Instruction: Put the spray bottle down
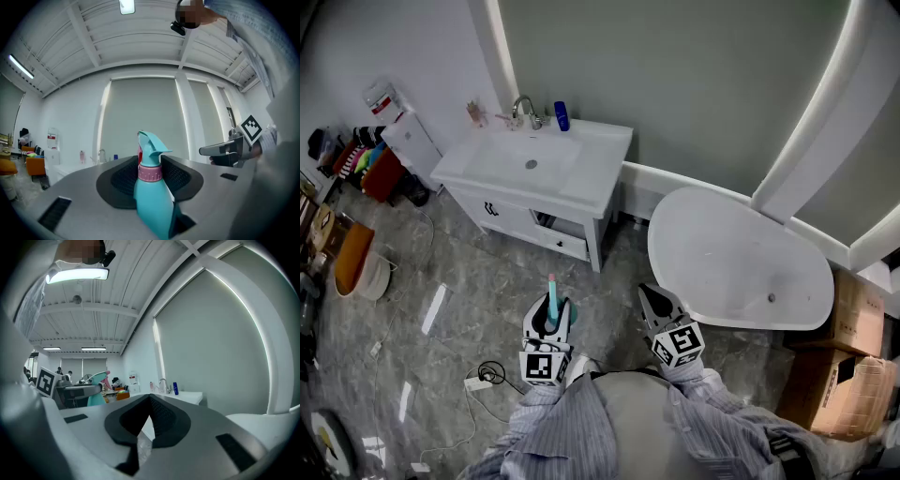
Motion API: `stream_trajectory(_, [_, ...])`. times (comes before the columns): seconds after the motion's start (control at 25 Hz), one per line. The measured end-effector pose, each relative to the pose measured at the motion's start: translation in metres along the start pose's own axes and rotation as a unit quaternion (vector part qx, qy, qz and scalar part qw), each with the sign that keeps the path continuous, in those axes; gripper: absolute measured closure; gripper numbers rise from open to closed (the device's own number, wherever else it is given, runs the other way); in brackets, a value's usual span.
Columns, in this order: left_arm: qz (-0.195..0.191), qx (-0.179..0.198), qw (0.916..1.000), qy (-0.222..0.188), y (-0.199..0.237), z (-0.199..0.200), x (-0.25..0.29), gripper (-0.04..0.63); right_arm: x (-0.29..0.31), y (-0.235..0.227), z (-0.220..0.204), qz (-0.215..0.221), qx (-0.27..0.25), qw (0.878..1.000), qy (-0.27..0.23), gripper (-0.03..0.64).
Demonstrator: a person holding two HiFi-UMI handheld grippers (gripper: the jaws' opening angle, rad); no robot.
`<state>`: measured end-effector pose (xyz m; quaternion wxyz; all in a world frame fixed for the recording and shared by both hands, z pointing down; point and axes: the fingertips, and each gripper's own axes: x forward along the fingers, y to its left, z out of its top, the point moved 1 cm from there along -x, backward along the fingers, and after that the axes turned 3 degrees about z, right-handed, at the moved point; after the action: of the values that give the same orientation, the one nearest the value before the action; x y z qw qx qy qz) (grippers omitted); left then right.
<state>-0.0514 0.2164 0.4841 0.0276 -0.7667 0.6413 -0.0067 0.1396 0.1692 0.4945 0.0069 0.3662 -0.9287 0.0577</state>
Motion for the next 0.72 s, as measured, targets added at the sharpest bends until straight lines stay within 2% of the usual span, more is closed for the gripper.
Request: stream_trajectory(0.72, [0.002,-0.005,1.0000,0.003,0.007,-0.005,-0.008,0.450,0.001,0.011,-0.004,0.007,0.004,1.000,0.006,0.601])
